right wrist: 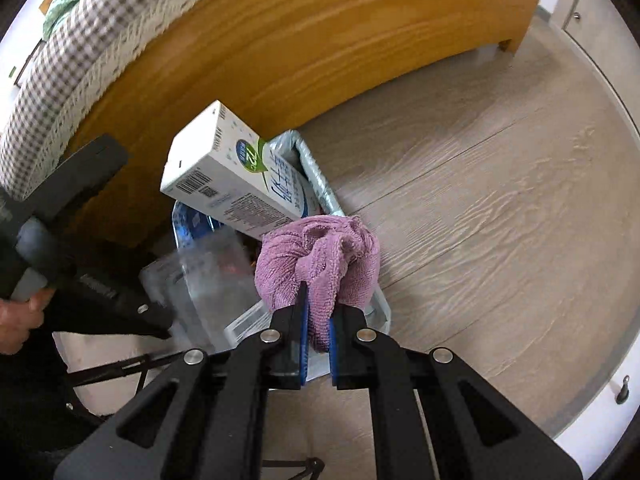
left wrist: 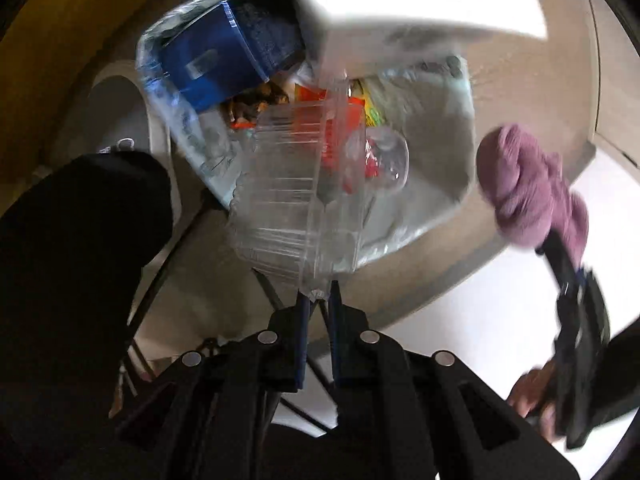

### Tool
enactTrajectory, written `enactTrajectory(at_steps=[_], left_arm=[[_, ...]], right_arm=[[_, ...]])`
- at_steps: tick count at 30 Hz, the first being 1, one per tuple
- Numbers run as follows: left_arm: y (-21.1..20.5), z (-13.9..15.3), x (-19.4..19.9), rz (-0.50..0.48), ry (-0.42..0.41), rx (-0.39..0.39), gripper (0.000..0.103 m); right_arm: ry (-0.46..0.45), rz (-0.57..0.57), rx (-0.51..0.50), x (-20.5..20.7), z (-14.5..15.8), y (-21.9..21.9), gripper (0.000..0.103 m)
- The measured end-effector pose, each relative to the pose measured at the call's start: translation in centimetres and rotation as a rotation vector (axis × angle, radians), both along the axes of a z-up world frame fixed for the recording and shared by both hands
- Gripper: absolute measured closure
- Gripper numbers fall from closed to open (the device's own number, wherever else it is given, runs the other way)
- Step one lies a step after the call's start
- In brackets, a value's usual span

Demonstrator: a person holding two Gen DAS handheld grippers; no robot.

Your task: Collect trash

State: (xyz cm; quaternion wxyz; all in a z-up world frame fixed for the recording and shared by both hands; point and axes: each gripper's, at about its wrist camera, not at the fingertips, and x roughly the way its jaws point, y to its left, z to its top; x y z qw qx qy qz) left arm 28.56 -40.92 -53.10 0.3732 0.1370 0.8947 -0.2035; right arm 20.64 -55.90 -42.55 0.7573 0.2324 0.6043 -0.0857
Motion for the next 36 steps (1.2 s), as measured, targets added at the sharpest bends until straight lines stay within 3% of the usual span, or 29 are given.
enactTrajectory(at_steps=[2,4,6,10,18,20,21,22,23,24,33,36], left_arm=[[-0.6,-1.0,-0.2,0.062,0.021,0.026,0.093],[-1.8,-0.9,-0.7,0.033,0.006,0.010,0.084],[-2.3,-0.6,-0.9,0.022,-0.012,0.001,0.052],[-2.5,2.4,-0.3,0.007,-0.055,-0.073,0.044],[2.0,8.7,3.8,0.166,-0.180,-0.155,0.041],[2.9,9.7,4.4,0.201,-0.196,-0.166,0.041],[3.2,10.1,4.6,0.216,-0.202,-0.171,0.041],[3.6,10.6,5.0,0.239,-0.213,-0.181,0.041],[3.7,11.1,5.2,0.248,-0.217,-0.185,0.041],[3.7,11.5,5.3,0.254,-0.223,-0.187,0.041],[2.2,14.1,4.6,0.180,-0.221,-0.289,0.041],[1.9,16.8,5.0,0.158,-0.265,-0.338,0.041]], right_arm=[[0.011,0.014,0.008,0.4,-0.6,0.2,0.095],[0.018,0.019,0.020,0.6,-1.2,0.5,0.095],[0.028,0.016,0.037,0.9,-1.9,0.7,0.095],[0.049,0.013,0.069,2.2,-3.7,1.0,0.095],[0.223,0.060,0.129,6.4,-11.3,2.6,0.092],[0.271,0.071,0.104,7.0,-12.6,3.2,0.087],[0.270,0.066,0.097,7.0,-12.4,3.2,0.073],[0.253,0.055,0.094,7.0,-11.9,3.2,0.046],[0.229,0.039,0.088,6.9,-11.2,3.0,0.035],[0.211,0.024,0.076,6.8,-10.7,2.9,0.031],[0.123,-0.045,-0.008,5.5,-3.2,1.3,0.031],[0.072,-0.059,-0.046,5.4,0.3,0.5,0.031]])
